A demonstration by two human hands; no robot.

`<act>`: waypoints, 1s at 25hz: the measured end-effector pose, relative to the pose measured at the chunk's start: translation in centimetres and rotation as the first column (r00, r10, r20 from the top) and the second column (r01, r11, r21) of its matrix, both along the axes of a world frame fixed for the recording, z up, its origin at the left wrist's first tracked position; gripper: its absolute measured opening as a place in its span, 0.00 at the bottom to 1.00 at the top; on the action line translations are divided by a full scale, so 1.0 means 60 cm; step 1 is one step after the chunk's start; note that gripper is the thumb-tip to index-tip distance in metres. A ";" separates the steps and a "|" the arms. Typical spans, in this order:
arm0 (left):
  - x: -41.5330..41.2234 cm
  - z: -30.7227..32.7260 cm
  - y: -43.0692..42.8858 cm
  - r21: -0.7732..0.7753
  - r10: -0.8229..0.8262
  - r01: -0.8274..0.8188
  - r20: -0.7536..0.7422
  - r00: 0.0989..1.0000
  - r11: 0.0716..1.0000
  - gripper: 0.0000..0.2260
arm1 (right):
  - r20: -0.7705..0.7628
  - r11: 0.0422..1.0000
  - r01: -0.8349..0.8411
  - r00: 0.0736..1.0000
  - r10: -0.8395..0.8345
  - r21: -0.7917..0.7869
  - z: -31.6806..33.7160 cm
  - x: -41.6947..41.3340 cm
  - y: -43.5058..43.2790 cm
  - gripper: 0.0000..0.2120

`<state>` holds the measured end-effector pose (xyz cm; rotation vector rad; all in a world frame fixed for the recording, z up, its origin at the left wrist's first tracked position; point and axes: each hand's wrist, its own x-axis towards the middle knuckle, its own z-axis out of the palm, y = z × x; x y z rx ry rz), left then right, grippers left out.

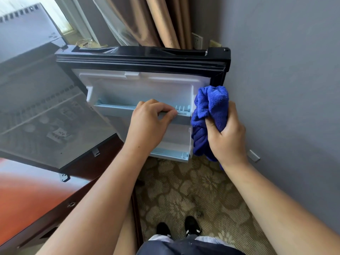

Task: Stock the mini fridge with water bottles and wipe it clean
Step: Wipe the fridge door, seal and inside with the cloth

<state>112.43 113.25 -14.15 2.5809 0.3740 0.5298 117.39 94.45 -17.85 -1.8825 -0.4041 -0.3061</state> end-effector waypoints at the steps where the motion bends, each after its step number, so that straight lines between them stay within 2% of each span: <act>1: 0.002 0.001 0.002 -0.010 -0.002 0.002 0.004 1.000 1.000 0.06 | 0.006 1.000 0.014 1.000 -0.014 -0.009 -0.007 0.005 0.000 0.14; 6: 0.009 0.001 0.009 -0.031 -0.032 0.031 -0.009 0.999 0.999 0.06 | 0.029 0.999 0.023 0.999 -0.022 -0.047 -0.037 0.017 -0.002 0.15; 9: 0.009 -0.003 0.008 -0.035 -0.031 0.032 0.010 0.999 0.999 0.06 | -0.056 0.993 0.016 0.998 -0.023 -0.119 -0.062 0.013 -0.005 0.16; 13: 0.023 -0.004 0.008 -0.040 -0.031 0.032 0.015 0.999 0.999 0.06 | -0.177 0.964 -0.027 0.984 -0.021 -0.265 -0.103 0.016 -0.014 0.11; 16: 0.031 -0.003 0.006 -0.046 -0.028 0.029 0.008 1.000 0.999 0.06 | -0.212 0.976 -0.027 0.977 -0.019 -0.214 -0.106 0.018 -0.015 0.10; 18: 0.033 -0.004 0.006 -0.044 -0.026 0.027 0.010 1.000 0.999 0.05 | -0.141 0.994 0.035 0.989 -0.049 -0.103 -0.077 0.019 -0.007 0.11; 21: 0.033 -0.004 0.007 -0.036 -0.034 0.034 0.010 0.999 0.999 0.05 | 0.082 0.993 0.117 0.990 -0.115 -0.028 -0.003 0.040 0.007 0.10; 23: 0.036 -0.003 0.009 -0.034 -0.035 0.036 0.011 0.999 0.999 0.05 | 0.206 0.993 0.116 0.972 -0.116 0.011 0.039 0.052 0.015 0.08; 25: 0.035 -0.004 0.009 -0.036 -0.033 0.034 0.008 0.999 0.999 0.05 | 0.250 0.996 0.090 0.964 -0.092 0.020 0.053 0.057 0.021 0.09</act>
